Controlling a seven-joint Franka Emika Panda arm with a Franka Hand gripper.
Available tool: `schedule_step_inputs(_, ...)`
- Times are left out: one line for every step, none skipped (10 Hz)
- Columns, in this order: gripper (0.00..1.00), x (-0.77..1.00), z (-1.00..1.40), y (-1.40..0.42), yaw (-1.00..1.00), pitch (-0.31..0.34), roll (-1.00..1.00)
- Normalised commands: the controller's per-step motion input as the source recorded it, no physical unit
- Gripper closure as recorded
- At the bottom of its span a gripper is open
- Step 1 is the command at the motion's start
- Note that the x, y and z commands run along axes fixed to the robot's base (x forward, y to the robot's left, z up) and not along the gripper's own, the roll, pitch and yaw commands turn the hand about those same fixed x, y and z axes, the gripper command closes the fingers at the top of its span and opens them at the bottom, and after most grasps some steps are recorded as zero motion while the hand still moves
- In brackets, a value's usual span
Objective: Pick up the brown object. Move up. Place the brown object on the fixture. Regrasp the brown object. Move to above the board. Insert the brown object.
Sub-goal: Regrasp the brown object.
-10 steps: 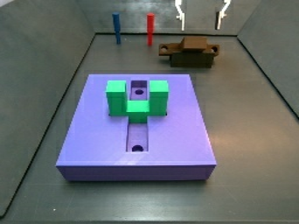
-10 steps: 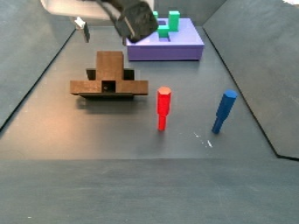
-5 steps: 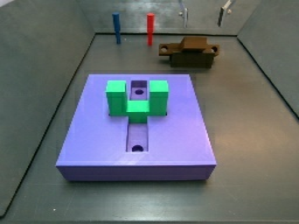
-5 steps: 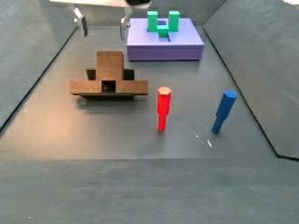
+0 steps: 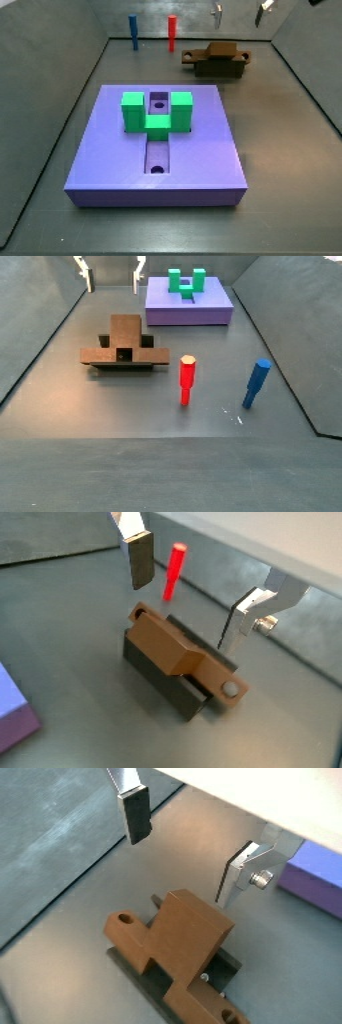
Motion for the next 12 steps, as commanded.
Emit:
schedule_step_inputs(0.00, 0.23, 0.00, -0.12, 0.36, 0.131, 1.00)
schedule_step_inputs(0.00, 0.21, 0.00, -0.11, 0.38, 0.117, 1.00)
schedule_step_inputs(0.00, 0.22, 0.00, -0.09, 0.37, 0.109, 0.97)
schedule_step_inputs(0.00, 0.19, 0.00, -0.05, 0.35, 0.069, 0.84)
schedule_step_inputs(0.00, 0.13, 0.00, -0.03, 0.32, 0.031, 0.77)
schedule_step_inputs(0.00, 0.11, -0.01, -0.04, 0.34, 0.037, 0.83)
schedule_step_inputs(0.00, 0.10, -0.01, -0.05, 0.34, 0.023, 0.79)
schedule_step_inputs(0.00, 0.08, 0.00, 0.00, 0.18, 0.006, 0.39)
schedule_step_inputs(0.00, 0.03, 0.00, 0.00, 0.00, 0.000, 0.00)
schedule_step_inputs(0.00, 0.01, -0.26, 0.00, -0.16, 0.294, 0.12)
schedule_step_inputs(0.00, 0.00, -0.27, 0.02, -0.05, 0.771, 0.18)
schedule_step_inputs(0.00, 0.03, -0.27, 0.00, -0.02, 0.857, 0.01)
